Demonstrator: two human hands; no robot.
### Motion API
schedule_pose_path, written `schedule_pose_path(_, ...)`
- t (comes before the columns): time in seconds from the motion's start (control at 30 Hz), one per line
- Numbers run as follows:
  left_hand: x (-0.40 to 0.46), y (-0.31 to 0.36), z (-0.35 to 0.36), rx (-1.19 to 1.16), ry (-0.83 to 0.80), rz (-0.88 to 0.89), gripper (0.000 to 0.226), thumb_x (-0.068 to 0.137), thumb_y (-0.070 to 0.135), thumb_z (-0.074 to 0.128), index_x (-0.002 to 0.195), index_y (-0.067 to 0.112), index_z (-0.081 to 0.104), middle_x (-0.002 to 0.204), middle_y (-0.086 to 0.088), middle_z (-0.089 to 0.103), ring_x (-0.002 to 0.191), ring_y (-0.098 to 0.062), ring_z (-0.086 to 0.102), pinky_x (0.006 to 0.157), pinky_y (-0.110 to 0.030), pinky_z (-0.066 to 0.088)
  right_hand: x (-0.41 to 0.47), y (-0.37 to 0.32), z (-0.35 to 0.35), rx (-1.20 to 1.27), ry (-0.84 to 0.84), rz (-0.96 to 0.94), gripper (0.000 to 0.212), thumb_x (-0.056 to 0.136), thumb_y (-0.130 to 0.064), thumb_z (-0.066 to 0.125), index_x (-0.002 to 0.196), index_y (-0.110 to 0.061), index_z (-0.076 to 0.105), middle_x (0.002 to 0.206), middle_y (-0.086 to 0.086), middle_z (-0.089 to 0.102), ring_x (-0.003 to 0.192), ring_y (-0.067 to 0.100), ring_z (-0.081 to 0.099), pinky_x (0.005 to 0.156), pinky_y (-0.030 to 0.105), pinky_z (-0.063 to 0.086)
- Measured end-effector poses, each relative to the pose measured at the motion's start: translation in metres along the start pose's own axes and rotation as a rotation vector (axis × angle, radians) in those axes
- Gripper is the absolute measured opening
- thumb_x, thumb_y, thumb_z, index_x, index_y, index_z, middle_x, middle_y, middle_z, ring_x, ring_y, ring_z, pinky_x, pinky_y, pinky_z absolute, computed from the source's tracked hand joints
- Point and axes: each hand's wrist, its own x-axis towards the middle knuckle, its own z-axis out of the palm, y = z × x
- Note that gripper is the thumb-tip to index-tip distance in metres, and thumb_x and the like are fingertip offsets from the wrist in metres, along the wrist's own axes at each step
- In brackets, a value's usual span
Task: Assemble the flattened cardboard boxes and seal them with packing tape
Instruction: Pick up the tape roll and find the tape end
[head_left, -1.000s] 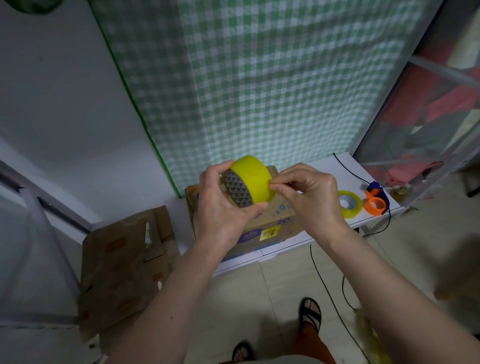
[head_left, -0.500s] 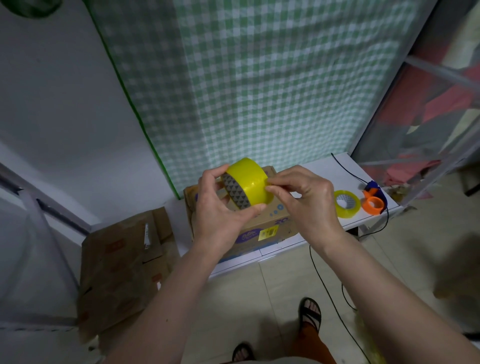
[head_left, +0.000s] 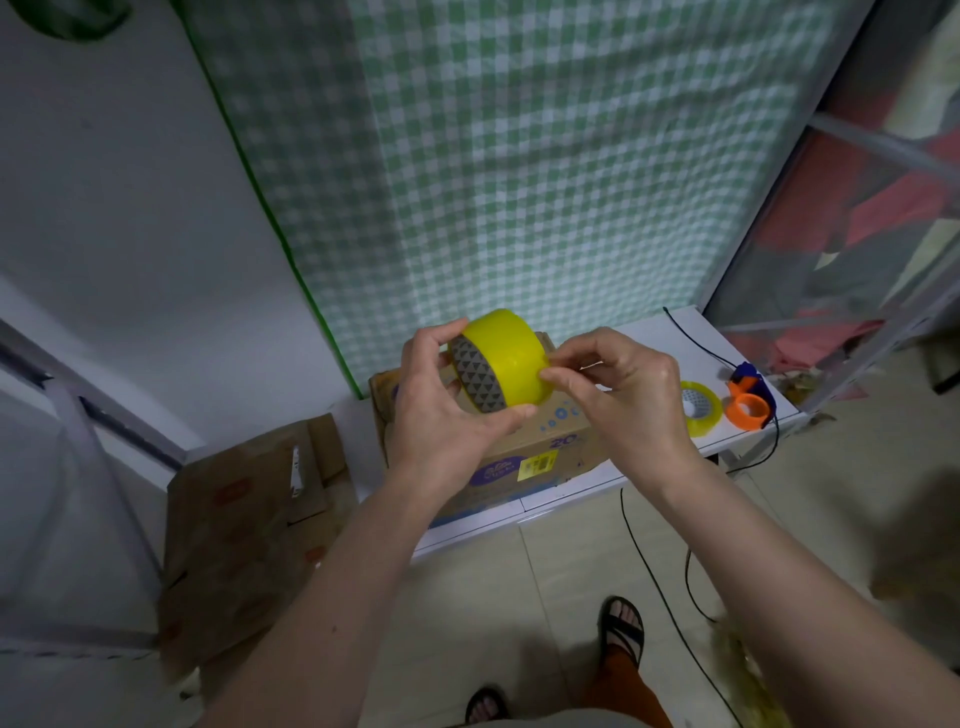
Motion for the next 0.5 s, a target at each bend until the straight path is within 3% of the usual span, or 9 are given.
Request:
schedule_pose_path(0.1,-0.001,0.003,-0.001,0.052,0.004,0.045,0.089,0.048,0.023,0.096,0.119,0.041,0.044,0.128,0.009,0.048,0.115,-0.001,0.054,0.094,-0.03,0.053,0.0,0.003,0.0,-0.1,-0.008,-0.145,0.007,0.077,-0.005,0.073,0.081,-0.01,0.074,0.078,-0.017,0.062,0.072,-0.002,0.062,0.066,0.011,0.049)
schedule_pose_path(0.2,-0.003,0.003,-0.002,0.085,-0.001,0.048,0.088,0.047,0.026,0.096,0.108,0.058,0.04,0.124,0.013,0.047,0.113,-0.006,0.056,0.092,-0.033,0.054,0.002,0.006,-0.003,-0.211,-0.054,-0.221,0.005,0.079,-0.003,0.071,0.083,-0.005,0.072,0.079,-0.009,0.062,0.072,-0.001,0.058,0.067,0.011,0.047)
schedule_pose_path(0.27,-0.002,0.002,-0.003,0.107,-0.007,0.059,0.089,0.046,0.027,0.097,0.105,0.062,0.039,0.122,0.014,0.047,0.114,-0.008,0.056,0.091,-0.035,0.054,0.001,0.005,-0.006,-0.278,-0.115,-0.235,0.003,0.082,-0.003,0.068,0.085,-0.005,0.069,0.08,-0.005,0.061,0.072,0.007,0.057,0.068,0.016,0.046)
schedule_pose_path(0.33,-0.002,0.002,-0.004,0.126,-0.009,0.074,0.09,0.046,0.026,0.097,0.104,0.064,0.038,0.122,0.014,0.047,0.115,-0.007,0.054,0.092,-0.036,0.053,0.001,0.003,-0.009,-0.331,-0.189,-0.244,0.003,0.085,-0.002,0.065,0.086,-0.005,0.065,0.08,-0.005,0.056,0.07,0.01,0.052,0.067,0.012,0.041)
schedule_pose_path(0.5,-0.003,0.002,-0.004,0.166,-0.02,0.104,0.087,0.048,0.027,0.096,0.112,0.05,0.042,0.123,0.012,0.048,0.116,-0.003,0.05,0.095,-0.036,0.051,0.004,-0.001,-0.014,-0.386,-0.319,-0.237,0.008,0.087,0.002,0.06,0.085,-0.005,0.056,0.079,-0.003,0.05,0.066,0.001,0.044,0.064,0.005,0.035)
